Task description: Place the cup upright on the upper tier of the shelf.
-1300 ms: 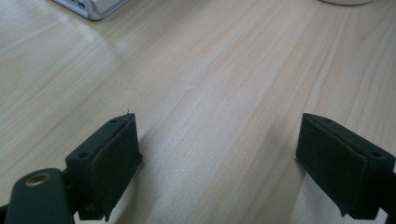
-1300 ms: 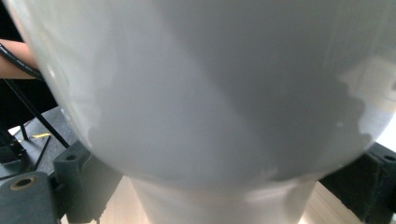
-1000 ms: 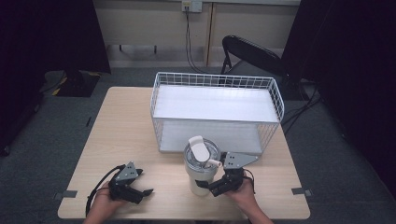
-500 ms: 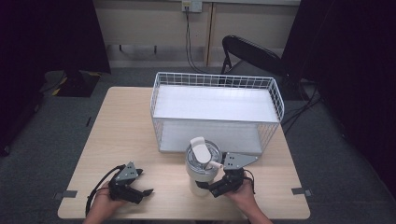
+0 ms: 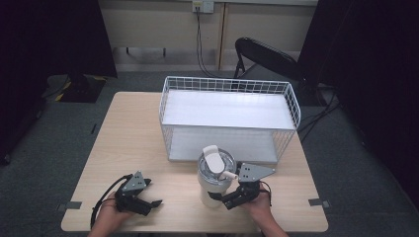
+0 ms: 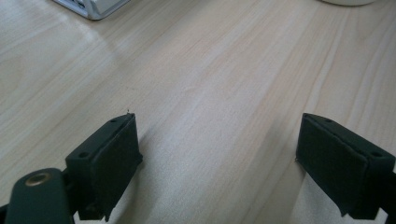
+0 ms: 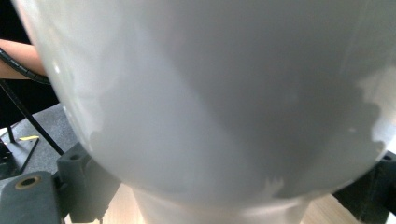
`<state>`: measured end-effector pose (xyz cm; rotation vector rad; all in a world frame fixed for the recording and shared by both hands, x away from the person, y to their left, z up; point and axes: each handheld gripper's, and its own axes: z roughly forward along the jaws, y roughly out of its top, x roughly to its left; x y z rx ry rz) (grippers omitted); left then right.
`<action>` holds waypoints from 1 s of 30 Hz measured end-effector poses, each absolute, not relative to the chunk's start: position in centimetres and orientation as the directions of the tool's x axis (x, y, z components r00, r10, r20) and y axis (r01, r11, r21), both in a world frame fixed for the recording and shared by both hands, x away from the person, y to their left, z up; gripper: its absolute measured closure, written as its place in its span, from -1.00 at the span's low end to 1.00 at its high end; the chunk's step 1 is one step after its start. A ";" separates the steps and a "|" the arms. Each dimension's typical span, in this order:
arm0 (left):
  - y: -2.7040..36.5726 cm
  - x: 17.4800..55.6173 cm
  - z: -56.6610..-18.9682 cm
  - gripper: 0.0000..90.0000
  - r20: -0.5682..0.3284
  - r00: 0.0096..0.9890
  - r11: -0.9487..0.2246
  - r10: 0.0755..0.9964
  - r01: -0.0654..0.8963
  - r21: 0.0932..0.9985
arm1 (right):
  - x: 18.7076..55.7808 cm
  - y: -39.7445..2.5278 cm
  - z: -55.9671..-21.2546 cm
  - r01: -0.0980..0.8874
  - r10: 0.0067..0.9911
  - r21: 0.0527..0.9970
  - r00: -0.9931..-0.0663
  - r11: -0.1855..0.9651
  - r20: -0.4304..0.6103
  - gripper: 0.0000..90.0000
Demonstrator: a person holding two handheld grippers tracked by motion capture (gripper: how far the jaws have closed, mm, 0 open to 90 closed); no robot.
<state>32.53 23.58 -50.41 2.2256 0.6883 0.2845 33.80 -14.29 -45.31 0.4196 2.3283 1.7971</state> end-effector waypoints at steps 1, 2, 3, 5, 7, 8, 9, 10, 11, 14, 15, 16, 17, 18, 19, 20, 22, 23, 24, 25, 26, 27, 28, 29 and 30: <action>23.6 32.5 -50.4 -0.72 -0.014 0.828 -0.553 0.560 0.387 0.738 | 33.7 -14.3 -45.3 0.111 0.326 0.965 -0.945 0.236 0.029 -0.79; 23.6 32.5 -50.4 -0.72 -0.014 0.828 -0.553 0.560 0.387 0.738 | 33.6 -14.2 -45.3 0.113 0.325 0.965 -0.945 0.235 0.031 -0.79; 23.6 32.5 -50.4 -0.72 -0.015 0.828 -0.553 0.560 0.387 0.738 | 33.6 -14.2 -45.3 0.110 0.324 0.967 -0.946 0.231 0.031 -0.78; 23.6 32.5 -50.4 -0.72 -0.014 0.829 -0.553 0.560 0.387 0.738 | 33.5 -14.2 -45.3 0.112 0.325 0.967 -0.945 0.231 0.032 -0.78; 23.6 32.5 -50.4 -0.72 -0.015 0.828 -0.553 0.560 0.387 0.738 | 33.6 -14.3 -45.3 0.116 0.319 0.967 -0.947 0.228 0.038 -0.78; 23.6 32.5 -50.4 -0.72 -0.015 0.828 -0.553 0.560 0.387 0.738 | 33.6 -14.3 -45.3 0.125 0.321 0.968 -0.946 0.217 0.050 -0.78; 23.6 32.5 -50.4 -0.72 -0.015 0.828 -0.553 0.560 0.387 0.738 | 33.6 -14.3 -45.3 0.125 0.321 0.968 -0.946 0.217 0.050 -0.78; 23.6 32.5 -50.4 -0.72 -0.015 0.828 -0.553 0.560 0.387 0.738 | 33.6 -14.4 -45.2 0.122 0.319 0.969 -0.946 0.216 0.048 -0.78; 23.6 32.5 -50.4 -0.72 -0.014 0.828 -0.553 0.560 0.387 0.738 | 33.6 -14.4 -45.1 0.121 0.321 0.968 -0.946 0.218 0.046 -0.78; 23.6 32.5 -50.4 -0.72 -0.014 0.828 -0.553 0.560 0.387 0.738 | 33.6 -14.6 -44.7 0.118 0.320 0.968 -0.946 0.220 0.043 -0.78; 23.6 32.5 -50.4 -0.72 -0.015 0.829 -0.553 0.560 0.387 0.738 | 33.6 -14.7 -44.4 0.118 0.323 0.970 -0.945 0.214 0.043 -0.78; 23.6 32.5 -50.4 -0.72 -0.014 0.828 -0.553 0.560 0.387 0.738 | 33.6 -14.8 -44.2 0.119 0.322 0.970 -0.946 0.211 0.046 -0.78; 23.6 32.5 -50.4 -0.72 -0.014 0.829 -0.554 0.560 0.387 0.738 | 33.6 -14.9 -44.0 0.117 0.322 0.971 -0.946 0.209 0.044 -0.78; 23.6 32.5 -50.4 -0.72 -0.015 0.828 -0.552 0.560 0.387 0.739 | 33.6 -14.9 -43.8 0.112 0.323 0.971 -0.946 0.210 0.039 -0.78; 23.6 32.5 -50.4 -0.72 -0.014 0.829 -0.554 0.560 0.387 0.737 | 33.6 -15.1 -43.3 0.108 0.324 0.971 -0.945 0.214 0.034 -0.78; 23.6 32.5 -50.4 -0.72 -0.014 0.829 -0.554 0.560 0.387 0.737 | 33.6 -15.1 -43.3 0.108 0.324 0.971 -0.945 0.214 0.034 -0.78; 23.6 32.5 -50.4 -0.72 -0.015 0.828 -0.553 0.560 0.387 0.738 | 33.9 -15.4 -42.6 0.123 0.324 0.972 -0.945 0.202 0.052 -0.78; 23.6 32.5 -50.4 -0.72 -0.015 0.828 -0.553 0.560 0.387 0.738 | 33.9 -15.4 -42.6 0.123 0.324 0.972 -0.945 0.202 0.052 -0.78; 23.6 32.5 -50.4 -0.72 -0.015 0.828 -0.553 0.560 0.387 0.738 | 34.0 -15.4 -42.4 0.125 0.323 0.971 -0.945 0.204 0.054 -0.78; 23.6 32.5 -50.4 -0.72 -0.014 0.828 -0.553 0.560 0.387 0.738 | 34.1 -15.7 -41.8 0.123 0.330 0.972 -0.942 0.200 0.051 -0.78; 23.6 32.5 -50.4 -0.72 -0.014 0.828 -0.553 0.560 0.387 0.738 | 34.1 -15.7 -41.8 0.123 0.330 0.972 -0.942 0.200 0.051 -0.78; 23.6 32.5 -50.4 -0.72 -0.015 0.828 -0.553 0.560 0.387 0.738 | 34.2 -15.8 -41.3 0.128 0.337 0.971 -0.940 0.203 0.054 -0.78; 23.6 32.5 -50.4 -0.72 -0.015 0.828 -0.553 0.560 0.387 0.738 | 34.2 -15.8 -41.3 0.128 0.337 0.971 -0.940 0.203 0.054 -0.78; 23.6 32.5 -50.4 -0.72 -0.014 0.828 -0.553 0.560 0.387 0.738 | 34.4 -16.0 -40.8 0.130 0.340 0.971 -0.939 0.201 0.056 -0.78; 23.6 32.5 -50.4 -0.72 -0.014 0.828 -0.553 0.560 0.387 0.738 | 34.4 -16.0 -40.8 0.130 0.340 0.971 -0.939 0.201 0.056 -0.78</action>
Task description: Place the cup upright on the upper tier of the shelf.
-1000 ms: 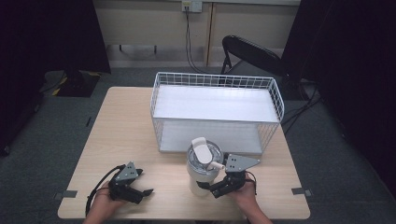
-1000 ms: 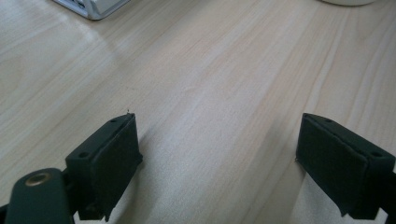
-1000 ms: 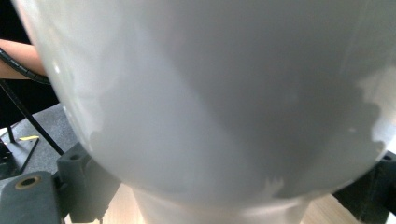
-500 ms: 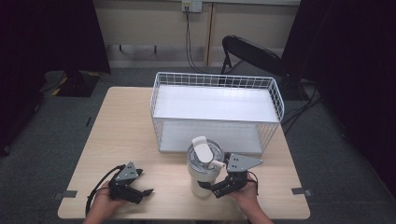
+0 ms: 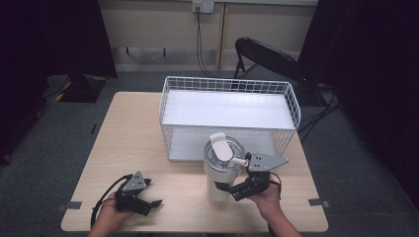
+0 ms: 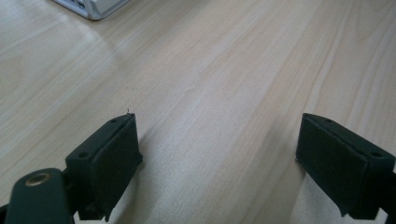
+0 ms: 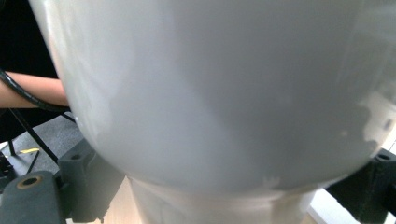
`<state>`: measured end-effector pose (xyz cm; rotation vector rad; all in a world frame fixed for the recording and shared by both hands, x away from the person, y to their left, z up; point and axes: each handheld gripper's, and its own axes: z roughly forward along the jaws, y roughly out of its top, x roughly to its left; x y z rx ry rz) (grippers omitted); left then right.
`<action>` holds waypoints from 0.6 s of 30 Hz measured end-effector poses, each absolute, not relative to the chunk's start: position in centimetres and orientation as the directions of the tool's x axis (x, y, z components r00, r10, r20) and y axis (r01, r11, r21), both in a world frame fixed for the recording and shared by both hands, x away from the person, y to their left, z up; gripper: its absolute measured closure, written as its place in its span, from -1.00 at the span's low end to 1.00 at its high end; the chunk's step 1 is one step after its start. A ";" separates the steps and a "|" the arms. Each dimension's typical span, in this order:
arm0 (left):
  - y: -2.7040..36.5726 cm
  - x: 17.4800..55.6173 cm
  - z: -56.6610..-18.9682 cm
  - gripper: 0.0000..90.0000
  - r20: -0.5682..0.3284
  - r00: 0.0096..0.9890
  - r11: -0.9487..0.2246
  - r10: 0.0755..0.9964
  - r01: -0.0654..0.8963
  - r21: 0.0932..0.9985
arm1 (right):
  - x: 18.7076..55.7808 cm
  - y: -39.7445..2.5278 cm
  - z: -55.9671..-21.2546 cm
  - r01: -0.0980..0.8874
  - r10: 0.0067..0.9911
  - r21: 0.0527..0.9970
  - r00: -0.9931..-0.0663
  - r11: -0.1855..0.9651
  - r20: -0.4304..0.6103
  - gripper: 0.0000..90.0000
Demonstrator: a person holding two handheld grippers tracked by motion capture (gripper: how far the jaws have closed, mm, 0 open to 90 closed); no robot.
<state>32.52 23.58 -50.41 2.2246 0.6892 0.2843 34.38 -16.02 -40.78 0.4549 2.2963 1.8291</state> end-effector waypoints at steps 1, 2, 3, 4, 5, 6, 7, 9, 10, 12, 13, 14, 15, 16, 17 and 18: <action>23.6 32.5 -50.4 -0.72 -0.014 0.829 -0.553 0.560 0.387 0.738 | 34.5 -16.1 -40.5 0.131 0.340 0.971 -0.939 0.199 0.057 -0.78; 23.6 32.5 -50.4 -0.72 -0.015 0.828 -0.553 0.560 0.387 0.738 | 34.5 -16.3 -40.3 0.132 0.343 0.973 -0.938 0.190 0.060 -0.78; 23.6 32.5 -50.4 -0.72 -0.015 0.828 -0.553 0.560 0.387 0.738 | 34.7 -16.5 -39.8 0.137 0.341 0.973 -0.937 0.183 0.068 -0.78; 23.6 32.5 -50.4 -0.72 -0.015 0.828 -0.553 0.560 0.387 0.738 | 34.8 -16.5 -39.7 0.138 0.345 0.973 -0.936 0.185 0.068 -0.78; 23.6 32.5 -50.4 -0.72 -0.015 0.828 -0.553 0.560 0.387 0.738 | 34.9 -16.6 -39.4 0.140 0.345 0.972 -0.936 0.188 0.068 -0.78; 23.6 32.5 -50.4 -0.72 -0.015 0.828 -0.553 0.560 0.387 0.738 | 34.9 -16.6 -39.4 0.140 0.345 0.972 -0.936 0.188 0.068 -0.78; 23.6 32.5 -50.4 -0.72 -0.014 0.828 -0.553 0.560 0.387 0.738 | 34.9 -16.8 -39.2 0.137 0.346 0.973 -0.936 0.186 0.066 -0.78; 23.6 32.5 -50.4 -0.72 -0.014 0.828 -0.553 0.560 0.387 0.738 | 35.3 -17.0 -38.5 0.145 0.346 0.974 -0.935 0.177 0.077 -0.78; 23.6 32.5 -50.4 -0.72 -0.014 0.828 -0.553 0.560 0.387 0.738 | 35.3 -17.0 -38.5 0.145 0.346 0.974 -0.935 0.177 0.077 -0.78; 23.6 32.5 -50.4 -0.72 -0.015 0.828 -0.553 0.560 0.387 0.738 | 35.4 -17.2 -38.0 0.144 0.350 0.973 -0.934 0.182 0.072 -0.78; 23.6 32.5 -50.4 -0.72 -0.015 0.829 -0.553 0.560 0.387 0.738 | 35.5 -17.3 -37.8 0.141 0.351 0.973 -0.934 0.185 0.068 -0.78; 23.6 32.5 -50.4 -0.72 -0.015 0.828 -0.553 0.560 0.387 0.738 | 35.6 -17.3 -37.6 0.141 0.349 0.972 -0.935 0.187 0.068 -0.78; 23.6 32.5 -50.4 -0.72 -0.015 0.828 -0.553 0.560 0.387 0.738 | 35.6 -17.4 -37.4 0.144 0.351 0.972 -0.934 0.184 0.072 -0.78; 23.6 32.5 -50.4 -0.72 -0.015 0.828 -0.553 0.560 0.387 0.738 | 35.7 -17.4 -37.2 0.150 0.352 0.971 -0.933 0.185 0.077 -0.78; 23.6 32.5 -50.4 -0.72 -0.015 0.828 -0.553 0.560 0.387 0.738 | 35.9 -17.5 -36.8 0.149 0.352 0.971 -0.933 0.186 0.076 -0.78; 23.6 32.5 -50.4 -0.72 -0.015 0.828 -0.553 0.560 0.387 0.738 | 35.9 -17.5 -36.7 0.149 0.354 0.971 -0.932 0.186 0.075 -0.78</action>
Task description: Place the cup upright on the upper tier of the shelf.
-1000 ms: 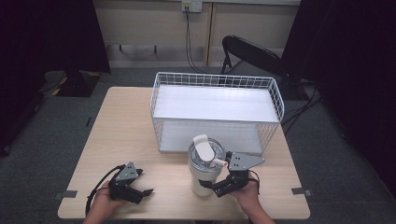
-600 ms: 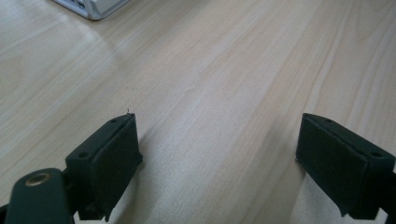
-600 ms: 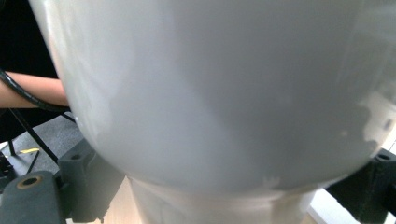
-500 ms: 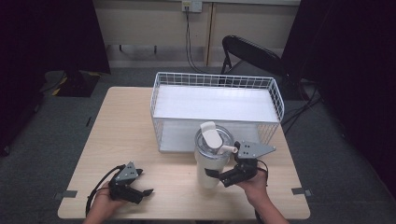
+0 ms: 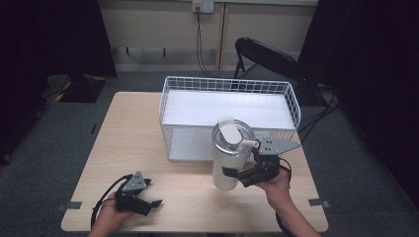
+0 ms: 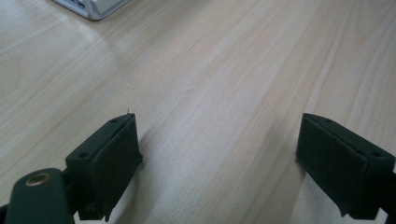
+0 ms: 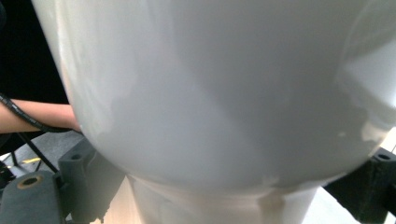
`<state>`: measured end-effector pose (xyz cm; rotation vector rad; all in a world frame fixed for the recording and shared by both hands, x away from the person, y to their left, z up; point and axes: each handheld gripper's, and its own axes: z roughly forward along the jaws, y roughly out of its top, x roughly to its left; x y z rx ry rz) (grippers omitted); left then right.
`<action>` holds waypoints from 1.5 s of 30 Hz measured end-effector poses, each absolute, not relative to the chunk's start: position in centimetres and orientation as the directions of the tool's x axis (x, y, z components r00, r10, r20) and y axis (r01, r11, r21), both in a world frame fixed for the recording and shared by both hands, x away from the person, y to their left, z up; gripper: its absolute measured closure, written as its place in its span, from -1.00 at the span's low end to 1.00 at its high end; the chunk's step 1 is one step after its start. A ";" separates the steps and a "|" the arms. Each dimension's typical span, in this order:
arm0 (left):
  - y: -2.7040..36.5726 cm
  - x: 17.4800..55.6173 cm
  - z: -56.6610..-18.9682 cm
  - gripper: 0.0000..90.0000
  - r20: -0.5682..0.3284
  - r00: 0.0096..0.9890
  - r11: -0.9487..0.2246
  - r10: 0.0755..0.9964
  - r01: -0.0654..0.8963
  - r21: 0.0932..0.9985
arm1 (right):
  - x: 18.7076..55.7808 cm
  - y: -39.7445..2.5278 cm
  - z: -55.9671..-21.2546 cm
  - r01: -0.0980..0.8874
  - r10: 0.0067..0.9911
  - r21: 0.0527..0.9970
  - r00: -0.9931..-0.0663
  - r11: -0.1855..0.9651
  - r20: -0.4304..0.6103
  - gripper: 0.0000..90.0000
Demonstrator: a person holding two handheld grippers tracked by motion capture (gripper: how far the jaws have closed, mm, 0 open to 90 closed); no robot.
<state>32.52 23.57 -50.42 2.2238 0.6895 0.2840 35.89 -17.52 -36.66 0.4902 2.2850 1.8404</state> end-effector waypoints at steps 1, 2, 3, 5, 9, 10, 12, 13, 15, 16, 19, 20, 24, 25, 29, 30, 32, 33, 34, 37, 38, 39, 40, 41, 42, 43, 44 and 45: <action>23.6 32.5 -50.4 -0.72 -0.015 0.828 -0.553 0.560 0.387 0.738 | 36.0 -17.5 -36.5 0.152 0.355 0.970 -0.932 0.187 0.078 -0.78; 23.6 32.5 -50.4 -0.72 -0.014 0.828 -0.553 0.560 0.387 0.738 | 36.0 -17.6 -36.3 0.152 0.357 0.971 -0.931 0.183 0.079 -0.78; 23.6 32.5 -50.4 -0.72 -0.014 0.828 -0.553 0.560 0.387 0.738 | 36.1 -17.6 -36.1 0.149 0.357 0.973 -0.931 0.178 0.077 -0.78; 23.6 32.5 -50.4 -0.72 -0.014 0.828 -0.553 0.560 0.387 0.738 | 36.2 -17.7 -35.7 0.153 0.357 0.973 -0.931 0.172 0.084 -0.78; 23.6 32.5 -50.4 -0.72 -0.014 0.828 -0.553 0.560 0.387 0.738 | 36.4 -17.8 -35.0 0.157 0.362 0.973 -0.928 0.167 0.087 -0.78; 23.6 32.5 -50.4 -0.72 -0.014 0.828 -0.553 0.560 0.387 0.738 | 36.4 -17.8 -35.0 0.157 0.362 0.973 -0.928 0.167 0.087 -0.78; 23.6 32.5 -50.4 -0.72 -0.015 0.828 -0.553 0.560 0.387 0.738 | 36.6 -17.9 -34.6 0.164 0.366 0.973 -0.926 0.164 0.094 -0.78; 23.6 32.5 -50.4 -0.72 -0.015 0.828 -0.553 0.560 0.387 0.738 | 36.6 -17.8 -34.4 0.167 0.367 0.972 -0.925 0.165 0.097 -0.78; 23.6 32.5 -50.4 -0.72 -0.015 0.828 -0.553 0.560 0.387 0.738 | 36.8 -18.0 -33.9 0.167 0.374 0.972 -0.923 0.168 0.094 -0.78; 23.6 32.5 -50.4 -0.72 -0.015 0.828 -0.553 0.560 0.387 0.738 | 36.9 -18.0 -33.8 0.167 0.377 0.972 -0.922 0.167 0.094 -0.78; 23.6 32.5 -50.4 -0.72 -0.015 0.828 -0.552 0.560 0.387 0.738 | 37.0 -18.0 -33.4 0.171 0.383 0.970 -0.919 0.173 0.094 -0.78; 23.6 32.5 -50.4 -0.72 -0.015 0.828 -0.553 0.560 0.387 0.738 | 37.1 -18.1 -33.0 0.170 0.391 0.971 -0.916 0.171 0.091 -0.78; 23.6 32.5 -50.4 -0.72 -0.015 0.828 -0.553 0.560 0.387 0.738 | 37.3 -18.1 -32.6 0.183 0.399 0.969 -0.911 0.165 0.104 -0.78; 23.6 32.5 -50.4 -0.72 -0.015 0.828 -0.553 0.560 0.387 0.738 | 37.4 -18.0 -32.3 0.184 0.401 0.968 -0.910 0.170 0.102 -0.78; 23.6 32.5 -50.4 -0.72 -0.015 0.828 -0.552 0.561 0.387 0.738 | 37.5 -18.1 -31.6 0.182 0.410 0.969 -0.907 0.168 0.099 -0.78; 23.6 32.5 -50.4 -0.72 -0.015 0.828 -0.553 0.560 0.387 0.738 | 37.5 -18.2 -31.0 0.175 0.413 0.969 -0.906 0.175 0.089 -0.78; 23.6 32.5 -50.4 -0.72 -0.015 0.828 -0.552 0.561 0.387 0.739 | 37.6 -18.2 -30.7 0.174 0.418 0.970 -0.904 0.172 0.088 -0.78; 23.6 32.5 -50.4 -0.72 -0.015 0.828 -0.553 0.560 0.387 0.738 | 37.6 -18.3 -30.5 0.178 0.418 0.969 -0.904 0.173 0.091 -0.78; 23.6 32.5 -50.4 -0.72 -0.015 0.828 -0.553 0.560 0.387 0.738 | 37.6 -18.3 -30.3 0.180 0.420 0.969 -0.903 0.170 0.094 -0.78; 23.6 32.5 -50.4 -0.72 -0.015 0.828 -0.553 0.560 0.387 0.738 | 37.7 -18.5 -29.5 0.190 0.430 0.968 -0.897 0.165 0.103 -0.78; 23.6 32.5 -50.4 -0.72 -0.015 0.828 -0.553 0.560 0.387 0.738 | 37.8 -18.5 -29.3 0.189 0.434 0.968 -0.895 0.165 0.101 -0.78; 23.6 32.5 -50.4 -0.72 -0.015 0.828 -0.553 0.560 0.387 0.738 | 37.8 -18.5 -29.3 0.189 0.434 0.968 -0.895 0.165 0.101 -0.78; 23.6 32.5 -50.4 -0.72 -0.015 0.829 -0.553 0.558 0.386 0.738 | 37.8 -18.6 -29.2 0.187 0.435 0.968 -0.895 0.166 0.098 -0.78; 23.6 32.5 -50.4 -0.72 -0.015 0.829 -0.553 0.558 0.386 0.739 | 37.9 -18.6 -28.8 0.181 0.439 0.967 -0.894 0.176 0.088 -0.78; 23.6 32.5 -50.4 -0.72 -0.015 0.829 -0.553 0.558 0.386 0.739 | 37.9 -18.6 -28.8 0.181 0.439 0.967 -0.894 0.176 0.088 -0.78; 23.6 32.5 -50.4 -0.72 -0.014 0.829 -0.554 0.558 0.385 0.738 | 38.0 -18.6 -28.7 0.179 0.440 0.968 -0.894 0.176 0.085 -0.78; 23.6 32.5 -50.4 -0.72 -0.015 0.829 -0.553 0.558 0.386 0.738 | 38.0 -18.7 -28.5 0.180 0.443 0.969 -0.892 0.172 0.087 -0.78; 23.6 32.5 -50.4 -0.72 -0.015 0.829 -0.553 0.558 0.386 0.738 | 38.1 -18.7 -28.4 0.184 0.444 0.968 -0.891 0.169 0.092 -0.78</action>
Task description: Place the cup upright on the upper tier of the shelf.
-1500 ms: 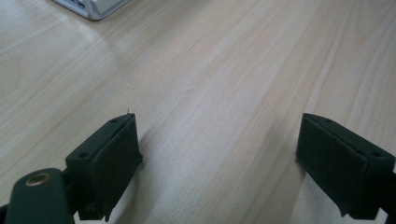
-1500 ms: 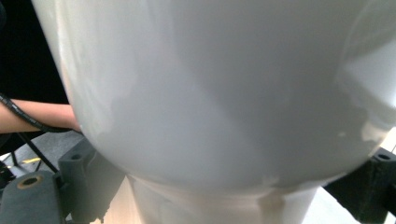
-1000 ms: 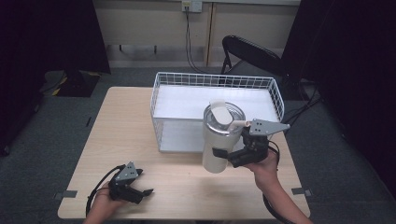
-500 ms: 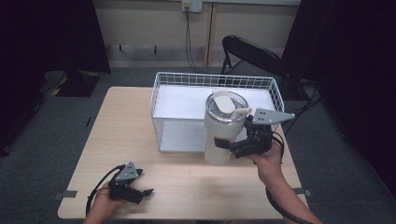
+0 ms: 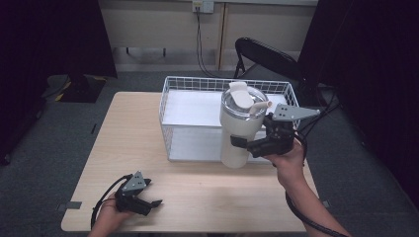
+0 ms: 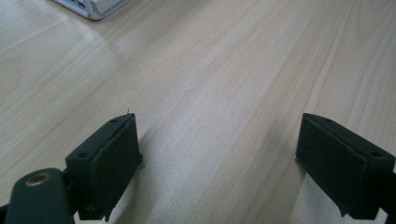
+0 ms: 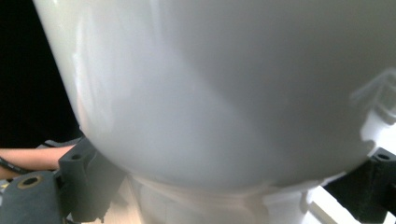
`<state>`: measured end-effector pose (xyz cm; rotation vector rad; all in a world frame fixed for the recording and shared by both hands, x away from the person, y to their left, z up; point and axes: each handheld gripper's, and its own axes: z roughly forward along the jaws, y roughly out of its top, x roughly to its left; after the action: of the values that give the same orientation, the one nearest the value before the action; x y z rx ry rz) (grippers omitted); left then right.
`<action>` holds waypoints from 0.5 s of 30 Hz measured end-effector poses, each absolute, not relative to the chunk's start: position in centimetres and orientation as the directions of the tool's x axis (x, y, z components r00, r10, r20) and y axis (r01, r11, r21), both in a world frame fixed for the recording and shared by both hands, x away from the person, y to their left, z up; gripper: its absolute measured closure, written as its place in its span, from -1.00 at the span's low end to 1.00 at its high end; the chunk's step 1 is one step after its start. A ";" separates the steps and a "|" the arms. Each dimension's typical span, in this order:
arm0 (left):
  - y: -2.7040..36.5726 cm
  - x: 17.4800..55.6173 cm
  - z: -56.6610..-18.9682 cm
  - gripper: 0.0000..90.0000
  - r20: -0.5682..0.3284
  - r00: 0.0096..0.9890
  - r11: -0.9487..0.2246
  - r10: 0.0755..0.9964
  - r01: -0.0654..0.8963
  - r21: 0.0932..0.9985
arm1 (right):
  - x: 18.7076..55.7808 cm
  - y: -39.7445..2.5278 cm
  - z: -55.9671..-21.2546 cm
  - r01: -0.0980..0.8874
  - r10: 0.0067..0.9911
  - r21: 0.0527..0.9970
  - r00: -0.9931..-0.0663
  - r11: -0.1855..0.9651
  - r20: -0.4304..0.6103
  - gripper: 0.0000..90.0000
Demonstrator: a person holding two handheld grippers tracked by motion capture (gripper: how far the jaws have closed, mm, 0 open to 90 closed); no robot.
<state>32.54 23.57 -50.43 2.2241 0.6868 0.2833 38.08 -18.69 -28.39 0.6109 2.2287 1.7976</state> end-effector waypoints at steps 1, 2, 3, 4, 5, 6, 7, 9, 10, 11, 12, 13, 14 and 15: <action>23.6 32.5 -50.4 -0.72 -0.014 0.830 -0.554 0.558 0.385 0.738 | 38.2 -18.7 -28.0 0.181 0.449 0.969 -0.889 0.166 0.089 -0.78; 23.6 32.5 -50.4 -0.72 -0.015 0.830 -0.553 0.558 0.386 0.738 | 38.3 -18.8 -27.9 0.182 0.451 0.969 -0.888 0.166 0.090 -0.78; 23.6 32.5 -50.4 -0.72 -0.015 0.830 -0.553 0.558 0.386 0.738 | 38.3 -18.8 -27.9 0.182 0.451 0.969 -0.888 0.166 0.090 -0.78; 23.6 32.5 -50.4 -0.72 -0.015 0.829 -0.553 0.558 0.385 0.738 | 38.3 -18.8 -27.6 0.182 0.454 0.969 -0.886 0.165 0.090 -0.78; 23.6 32.5 -50.4 -0.72 -0.015 0.830 -0.553 0.558 0.385 0.739 | 38.4 -18.8 -27.5 0.182 0.456 0.970 -0.886 0.163 0.089 -0.78; 23.6 32.5 -50.4 -0.72 -0.015 0.830 -0.554 0.558 0.385 0.738 | 38.5 -18.9 -27.2 0.184 0.456 0.970 -0.885 0.159 0.093 -0.78; 23.6 32.5 -50.4 -0.72 -0.015 0.830 -0.554 0.558 0.385 0.738 | 38.6 -18.9 -27.0 0.184 0.456 0.970 -0.885 0.160 0.092 -0.78; 23.6 32.5 -50.4 -0.72 -0.015 0.830 -0.554 0.558 0.386 0.738 | 38.6 -18.9 -26.8 0.185 0.458 0.969 -0.884 0.165 0.091 -0.78; 23.6 32.5 -50.4 -0.72 -0.015 0.830 -0.553 0.558 0.385 0.738 | 38.7 -18.8 -26.7 0.181 0.460 0.970 -0.884 0.163 0.087 -0.78; 23.6 32.5 -50.4 -0.72 -0.015 0.829 -0.553 0.558 0.386 0.738 | 38.8 -18.8 -26.6 0.182 0.461 0.969 -0.883 0.164 0.088 -0.78; 23.6 32.5 -50.4 -0.72 -0.015 0.830 -0.554 0.558 0.386 0.738 | 38.9 -18.7 -26.2 0.182 0.464 0.969 -0.882 0.167 0.085 -0.78; 23.6 32.5 -50.4 -0.72 -0.014 0.830 -0.554 0.558 0.385 0.738 | 38.9 -18.7 -26.2 0.182 0.464 0.969 -0.882 0.168 0.085 -0.78; 23.6 32.5 -50.4 -0.72 -0.014 0.830 -0.554 0.558 0.385 0.738 | 38.9 -18.7 -26.2 0.182 0.464 0.969 -0.882 0.168 0.085 -0.78; 23.6 32.5 -50.4 -0.72 -0.015 0.829 -0.553 0.558 0.386 0.739 | 39.0 -18.6 -26.0 0.182 0.463 0.969 -0.882 0.168 0.085 -0.78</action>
<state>32.54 23.57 -50.43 2.2239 0.6868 0.2834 38.97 -18.61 -26.01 0.6257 2.2132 1.7828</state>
